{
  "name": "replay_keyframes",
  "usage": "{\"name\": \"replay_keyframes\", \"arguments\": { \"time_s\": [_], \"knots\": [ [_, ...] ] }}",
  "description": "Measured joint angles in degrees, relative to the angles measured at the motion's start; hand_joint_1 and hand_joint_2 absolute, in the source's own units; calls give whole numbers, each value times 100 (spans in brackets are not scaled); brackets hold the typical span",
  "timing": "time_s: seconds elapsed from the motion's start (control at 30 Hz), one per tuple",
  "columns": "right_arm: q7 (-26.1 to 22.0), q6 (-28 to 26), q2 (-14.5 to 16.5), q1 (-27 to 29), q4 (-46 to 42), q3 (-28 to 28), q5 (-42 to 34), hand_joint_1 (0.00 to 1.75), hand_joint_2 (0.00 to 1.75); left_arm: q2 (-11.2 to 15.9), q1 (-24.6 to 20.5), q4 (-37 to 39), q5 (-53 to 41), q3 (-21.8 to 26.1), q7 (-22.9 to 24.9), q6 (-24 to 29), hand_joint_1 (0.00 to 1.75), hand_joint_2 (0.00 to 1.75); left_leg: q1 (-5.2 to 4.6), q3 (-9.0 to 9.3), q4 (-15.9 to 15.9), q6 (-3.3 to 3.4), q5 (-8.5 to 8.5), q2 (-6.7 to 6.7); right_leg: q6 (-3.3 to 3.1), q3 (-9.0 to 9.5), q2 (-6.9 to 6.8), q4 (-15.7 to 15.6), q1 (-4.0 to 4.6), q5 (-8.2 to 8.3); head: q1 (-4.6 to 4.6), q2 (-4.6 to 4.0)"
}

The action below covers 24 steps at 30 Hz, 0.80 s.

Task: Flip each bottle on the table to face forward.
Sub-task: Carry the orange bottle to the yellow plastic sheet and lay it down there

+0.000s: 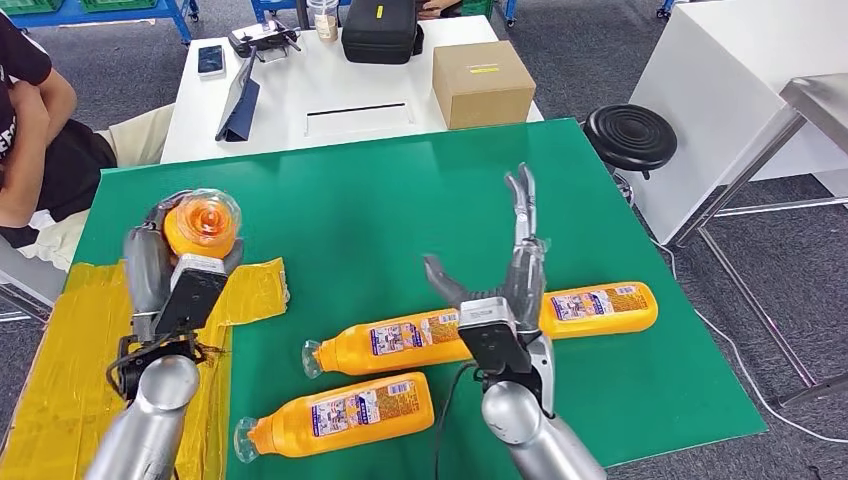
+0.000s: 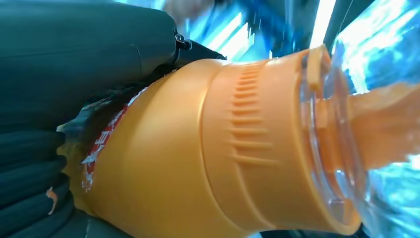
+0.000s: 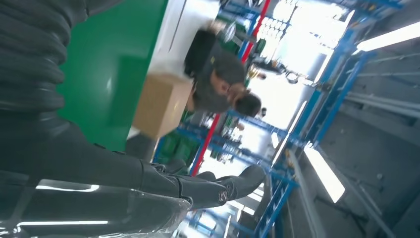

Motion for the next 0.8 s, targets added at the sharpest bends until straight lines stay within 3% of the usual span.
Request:
{"name": "replay_keyframes", "arguments": {
  "time_s": [0.17,0.3,0.5,0.8],
  "knots": [
    [38,-35,-210,322,-313,-543,135,0,175,165,47,94,-1238,275,300,559,175,175,0,0,0,0,0,1,0,0,0,0,0,0,0,0],
    [63,-37,-259,443,-462,-777,205,0,175,225,80,173,-1604,400,423,640,175,175,1,0,0,0,0,1,0,0,0,0,0,0,0,0],
    [299,-38,-269,677,-627,-1183,654,0,175,243,166,211,-3066,825,816,646,175,175,1,0,0,-1,0,1,0,-1,1,0,1,0,-1,0],
    [353,-40,-352,1037,-775,-2117,520,0,175,337,205,708,-3389,1301,877,645,175,175,0,0,0,-1,-1,1,-1,-2,0,-1,0,-1,1,0]
  ]
}}
